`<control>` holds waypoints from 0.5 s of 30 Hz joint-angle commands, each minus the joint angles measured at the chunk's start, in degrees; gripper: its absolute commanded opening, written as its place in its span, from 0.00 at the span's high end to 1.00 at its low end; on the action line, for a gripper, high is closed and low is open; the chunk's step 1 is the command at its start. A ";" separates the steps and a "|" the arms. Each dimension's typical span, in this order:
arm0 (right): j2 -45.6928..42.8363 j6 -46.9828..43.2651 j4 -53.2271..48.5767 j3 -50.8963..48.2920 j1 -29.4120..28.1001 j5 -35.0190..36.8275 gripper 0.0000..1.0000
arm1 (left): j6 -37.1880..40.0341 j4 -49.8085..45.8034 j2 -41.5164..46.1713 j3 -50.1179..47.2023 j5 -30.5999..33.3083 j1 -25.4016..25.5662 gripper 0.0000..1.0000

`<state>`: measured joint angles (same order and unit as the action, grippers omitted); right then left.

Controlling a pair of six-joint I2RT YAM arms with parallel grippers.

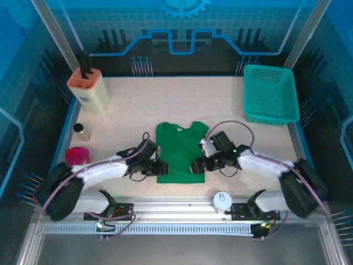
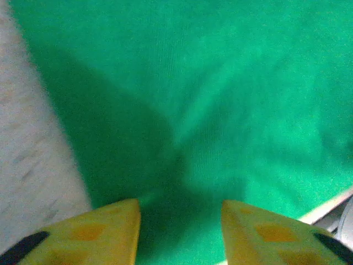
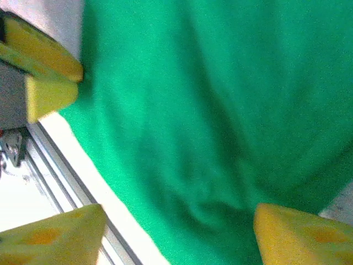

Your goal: Fold the inside-out t-shirt

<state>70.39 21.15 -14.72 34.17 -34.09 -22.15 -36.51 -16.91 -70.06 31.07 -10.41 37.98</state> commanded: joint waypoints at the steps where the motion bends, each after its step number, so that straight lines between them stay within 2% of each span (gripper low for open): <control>1: -13.25 -9.67 1.68 1.40 0.99 16.29 0.00 | 6.16 -12.92 12.85 7.10 11.75 -0.55 0.22; 2: -15.66 -10.65 5.78 0.27 2.67 19.42 0.00 | 6.20 -12.88 15.37 8.97 15.75 -1.39 0.06; 3: -16.52 -11.80 11.39 -1.14 5.04 20.31 0.00 | 7.08 -10.38 17.12 9.75 18.89 -2.87 0.02; 4: -15.81 -11.50 14.66 -1.22 7.75 19.99 0.00 | 8.99 -6.73 17.81 9.90 18.86 -5.20 0.01; 5: -13.42 -9.33 15.72 -0.05 11.29 19.24 0.00 | 11.31 -2.07 17.49 10.18 15.20 -9.23 0.01; 6: -9.79 -7.48 14.32 2.56 15.02 15.49 0.00 | 11.06 0.78 15.48 10.99 11.65 -13.54 0.01; 8: -1.72 -6.39 9.53 8.27 20.18 6.58 0.00 | 9.59 0.18 8.75 15.12 7.34 -19.78 0.01; 9: 2.49 -6.28 6.95 11.52 21.50 3.99 0.00 | 11.43 -1.18 4.65 17.93 5.40 -21.24 0.01; 11: 9.47 -7.26 3.37 15.84 22.61 1.31 0.01 | 15.55 -4.99 -3.65 23.47 3.42 -21.93 0.01; 15: 22.11 -9.91 -6.24 27.55 22.72 1.24 0.07 | 22.13 -15.91 -22.37 37.79 -5.47 -23.54 0.01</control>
<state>87.53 13.21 -11.97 55.92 -11.55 -17.26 -21.63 -22.24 -83.88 61.95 -7.35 15.49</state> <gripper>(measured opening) 0.943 0.991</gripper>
